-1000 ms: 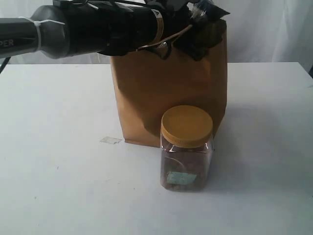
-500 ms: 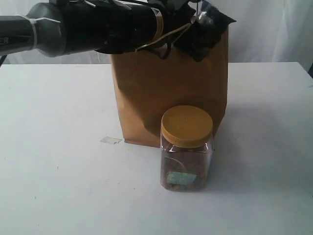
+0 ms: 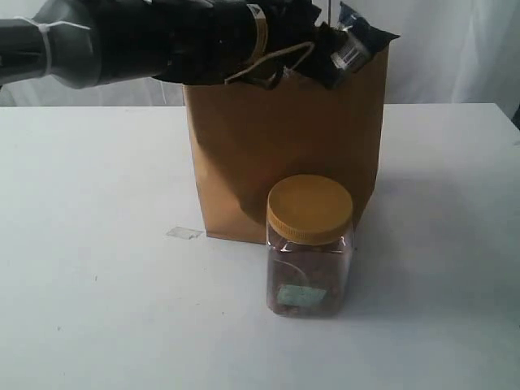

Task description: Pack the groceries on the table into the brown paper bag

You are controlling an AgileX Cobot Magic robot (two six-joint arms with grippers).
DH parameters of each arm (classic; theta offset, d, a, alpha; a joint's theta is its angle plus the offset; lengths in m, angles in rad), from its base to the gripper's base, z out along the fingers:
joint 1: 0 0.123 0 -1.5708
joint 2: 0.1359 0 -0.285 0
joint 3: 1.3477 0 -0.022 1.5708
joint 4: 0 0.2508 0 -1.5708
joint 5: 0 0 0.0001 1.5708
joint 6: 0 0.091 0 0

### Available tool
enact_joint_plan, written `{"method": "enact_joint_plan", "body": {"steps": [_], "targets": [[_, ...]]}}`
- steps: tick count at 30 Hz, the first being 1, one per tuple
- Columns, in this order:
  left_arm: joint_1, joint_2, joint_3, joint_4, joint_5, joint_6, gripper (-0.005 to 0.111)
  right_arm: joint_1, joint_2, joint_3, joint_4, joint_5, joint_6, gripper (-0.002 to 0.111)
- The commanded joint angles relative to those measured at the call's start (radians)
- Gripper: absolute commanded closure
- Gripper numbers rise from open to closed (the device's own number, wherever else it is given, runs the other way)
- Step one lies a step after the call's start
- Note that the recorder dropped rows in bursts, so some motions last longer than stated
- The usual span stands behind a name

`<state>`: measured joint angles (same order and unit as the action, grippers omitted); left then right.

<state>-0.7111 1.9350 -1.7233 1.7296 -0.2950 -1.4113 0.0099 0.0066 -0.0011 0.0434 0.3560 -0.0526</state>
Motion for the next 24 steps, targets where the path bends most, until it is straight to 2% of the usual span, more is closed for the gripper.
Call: {"method": "enact_joint_plan", "body": {"steps": [1,7,10,12,13,15,19,22,24], "targets": [[0.001,-0.062,0.002,0.015,-0.020,-0.013,0.051,-0.006,-0.007,0.001,-0.002,-0.007,0.004,0.108],[0.001,-0.111,0.002,0.015,-0.071,-0.013,0.051,-0.006,-0.007,0.001,-0.002,-0.007,0.004,0.108],[0.001,-0.128,0.002,0.015,-0.110,-0.013,0.057,-0.006,-0.007,0.001,-0.002,-0.007,0.004,0.108],[0.001,-0.142,0.002,0.015,-0.132,-0.013,0.073,-0.006,-0.007,0.001,-0.002,-0.007,0.035,0.108],[0.001,-0.154,0.002,0.015,-0.154,-0.013,0.092,-0.006,-0.007,0.001,-0.002,-0.007,0.027,0.108],[0.001,-0.174,0.002,0.015,-0.207,-0.026,0.107,-0.006,-0.007,0.001,-0.002,-0.007,0.029,0.108],[0.001,-0.225,0.004,0.015,-0.307,-0.117,0.107,-0.006,-0.007,0.001,-0.002,-0.007,0.029,0.108],[0.001,-0.308,0.068,0.015,-0.259,-0.113,0.107,-0.006,-0.007,0.001,-0.002,-0.007,0.029,0.108],[0.001,-0.387,0.147,0.015,-0.180,-0.048,0.107,-0.006,-0.007,0.001,-0.002,-0.004,0.029,0.108]]}}
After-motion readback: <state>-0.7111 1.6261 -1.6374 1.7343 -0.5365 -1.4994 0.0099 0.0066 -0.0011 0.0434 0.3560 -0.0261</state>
